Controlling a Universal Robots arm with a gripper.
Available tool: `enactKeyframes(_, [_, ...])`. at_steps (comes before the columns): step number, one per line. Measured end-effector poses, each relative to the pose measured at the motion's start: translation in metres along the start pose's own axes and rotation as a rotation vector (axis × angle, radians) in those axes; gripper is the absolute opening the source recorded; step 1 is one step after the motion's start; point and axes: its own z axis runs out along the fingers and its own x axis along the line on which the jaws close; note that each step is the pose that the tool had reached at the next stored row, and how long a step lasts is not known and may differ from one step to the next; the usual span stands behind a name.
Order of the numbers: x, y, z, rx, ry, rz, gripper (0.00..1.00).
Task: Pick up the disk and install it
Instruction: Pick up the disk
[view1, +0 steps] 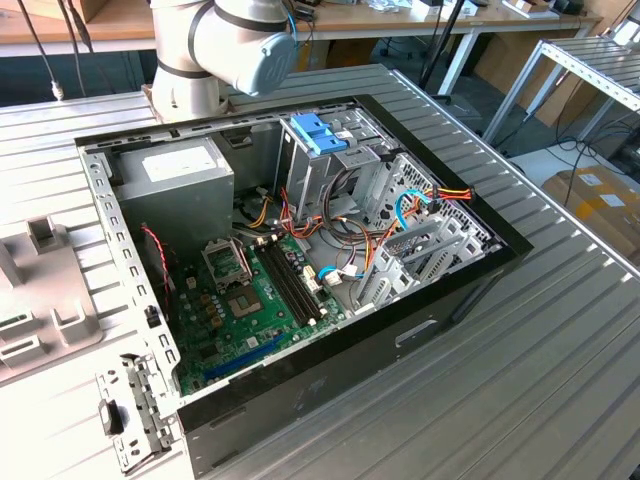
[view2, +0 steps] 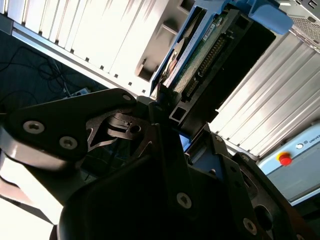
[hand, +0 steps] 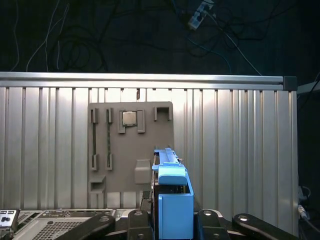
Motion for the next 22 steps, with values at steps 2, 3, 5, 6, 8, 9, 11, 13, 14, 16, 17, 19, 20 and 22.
enactKeyframes(2, [0.0000,-0.0019,-0.0001,0.0000,0.0000,0.000,0.36])
enactKeyframes(3, [0.0000,-0.0026,-0.0001,0.0000,0.0000,0.000,0.36])
enactKeyframes(5, [0.0000,-0.0044,-0.0002,0.0000,0.0000,0.000,0.36])
enactKeyframes(6, [0.0000,-0.0053,-0.0002,0.0000,-0.0001,0.000,0.36])
enactKeyframes(8, [0.0000,-0.0080,-0.0004,-0.0001,0.0000,0.000,0.36])
enactKeyframes(9, [0.0000,-0.0089,-0.0004,-0.0001,0.0000,0.000,0.36])
enactKeyframes(11, [0.0000,-0.0107,-0.0005,-0.0002,0.0000,0.000,0.36])
enactKeyframes(13, [0.0000,-0.0128,-0.0005,-0.0002,0.0000,0.000,0.36])
enactKeyframes(14, [0.0000,-0.0142,-0.0006,-0.0003,0.0000,0.000,0.36])
enactKeyframes(16, [0.0000,-0.0161,-0.0007,-0.0003,0.0000,0.000,0.36])
enactKeyframes(17, [0.0000,-0.0169,-0.0007,-0.0003,0.0000,0.000,0.36])
enactKeyframes(19, [0.0000,-0.0191,-0.0008,-0.0004,0.0000,0.000,0.36])
enactKeyframes(20, [0.0000,-0.0198,-0.0008,-0.0003,0.0000,0.000,0.36])
enactKeyframes(22, [0.0000,-0.0218,-0.0010,-0.0004,0.0000,0.000,0.36])
